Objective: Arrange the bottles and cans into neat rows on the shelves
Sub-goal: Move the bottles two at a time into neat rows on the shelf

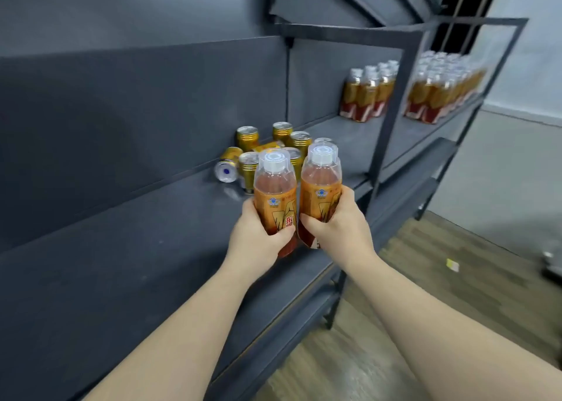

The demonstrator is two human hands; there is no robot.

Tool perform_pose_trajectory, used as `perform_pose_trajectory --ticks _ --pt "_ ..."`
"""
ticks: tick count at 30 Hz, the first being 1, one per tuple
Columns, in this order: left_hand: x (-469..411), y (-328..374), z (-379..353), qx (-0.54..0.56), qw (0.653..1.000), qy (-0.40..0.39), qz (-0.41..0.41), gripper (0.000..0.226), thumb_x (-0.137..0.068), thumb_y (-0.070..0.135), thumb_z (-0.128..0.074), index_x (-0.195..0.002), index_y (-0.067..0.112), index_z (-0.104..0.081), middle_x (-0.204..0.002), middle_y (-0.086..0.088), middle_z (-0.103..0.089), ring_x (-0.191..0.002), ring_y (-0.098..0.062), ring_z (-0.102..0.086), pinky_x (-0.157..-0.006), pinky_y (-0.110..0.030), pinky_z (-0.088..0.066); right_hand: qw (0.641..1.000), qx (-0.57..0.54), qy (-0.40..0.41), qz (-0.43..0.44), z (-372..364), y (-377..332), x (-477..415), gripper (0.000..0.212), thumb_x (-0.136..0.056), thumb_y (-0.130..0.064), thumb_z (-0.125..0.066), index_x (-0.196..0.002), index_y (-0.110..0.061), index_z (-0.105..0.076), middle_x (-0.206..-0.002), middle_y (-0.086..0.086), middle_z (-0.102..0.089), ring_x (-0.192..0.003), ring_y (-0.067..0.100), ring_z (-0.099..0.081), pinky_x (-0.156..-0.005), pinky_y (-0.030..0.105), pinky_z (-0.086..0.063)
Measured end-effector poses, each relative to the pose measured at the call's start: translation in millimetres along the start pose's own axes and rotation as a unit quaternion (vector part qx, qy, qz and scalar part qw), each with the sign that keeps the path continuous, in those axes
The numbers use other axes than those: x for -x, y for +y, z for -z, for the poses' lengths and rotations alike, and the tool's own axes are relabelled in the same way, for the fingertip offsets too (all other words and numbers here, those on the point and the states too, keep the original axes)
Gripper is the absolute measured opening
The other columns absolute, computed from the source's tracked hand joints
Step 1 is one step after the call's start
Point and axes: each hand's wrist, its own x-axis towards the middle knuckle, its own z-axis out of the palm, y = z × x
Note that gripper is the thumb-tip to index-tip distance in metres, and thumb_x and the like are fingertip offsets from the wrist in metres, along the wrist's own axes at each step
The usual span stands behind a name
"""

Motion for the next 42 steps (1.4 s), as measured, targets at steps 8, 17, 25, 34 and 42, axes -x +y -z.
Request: perform_pose_trajectory --ticks 8,17,25,34,42 --pt "-22.0 43.3 -105.0 0.021 0.988 -0.140 -0.058 0.071 -0.081 0.029 -0.080 -0.137 0.024 -0.038 -0.118 0.014 -0.056 -0.108 -0.008 -0.057 -0.079 -0.018 -0.043 0.990 0.024 0.107 -0.091 83.5 70.9 -10.5 0.055 -0.077 -0.043 -0.077 -0.110 -0.035 -0.035 -0.106 -0.009 -0.061 -0.094 0.018 -0.061 -0.080 0.038 -0.051" --pt "-66.4 70.7 -203.4 0.032 0.956 -0.268 -0.113 0.065 -0.078 0.031 -0.081 -0.130 0.030 -0.041 -0.113 0.015 -0.059 -0.107 -0.009 -0.060 -0.091 -0.033 -0.052 0.958 0.045 0.216 -0.185 137.7 124.5 -31.2 0.069 -0.074 -0.042 -0.079 -0.129 -0.027 -0.040 -0.114 -0.007 -0.061 -0.101 0.018 -0.061 -0.085 0.040 -0.053" --pt "-83.6 87.0 -271.3 0.034 0.927 -0.347 -0.137 0.068 -0.079 0.032 -0.082 -0.134 0.027 -0.040 -0.121 0.009 -0.059 -0.112 -0.012 -0.059 -0.097 -0.035 -0.052 0.928 0.068 0.278 -0.238 170.9 165.0 -36.4 0.071 -0.074 -0.043 -0.077 -0.131 -0.027 -0.038 -0.113 -0.008 -0.060 -0.099 0.018 -0.060 -0.084 0.038 -0.052" --pt "-104.4 115.8 -355.2 0.026 0.915 -0.374 -0.146 0.065 -0.080 0.032 -0.082 -0.130 0.028 -0.042 -0.115 0.013 -0.058 -0.108 -0.010 -0.058 -0.092 -0.032 -0.052 0.921 0.065 0.295 -0.245 220.9 223.1 -76.3 0.072 -0.075 -0.041 -0.077 -0.133 -0.025 -0.038 -0.116 -0.006 -0.059 -0.102 0.019 -0.060 -0.084 0.038 -0.050" --pt "-129.8 163.3 -441.6 0.010 0.927 -0.347 -0.143 0.068 -0.079 0.030 -0.083 -0.132 0.026 -0.041 -0.117 0.012 -0.059 -0.109 -0.011 -0.059 -0.093 -0.035 -0.053 0.929 0.060 0.279 -0.234 294.3 279.5 -131.6 0.072 -0.074 -0.044 -0.077 -0.132 -0.028 -0.036 -0.117 -0.008 -0.056 -0.101 0.019 -0.059 -0.087 0.040 -0.052"
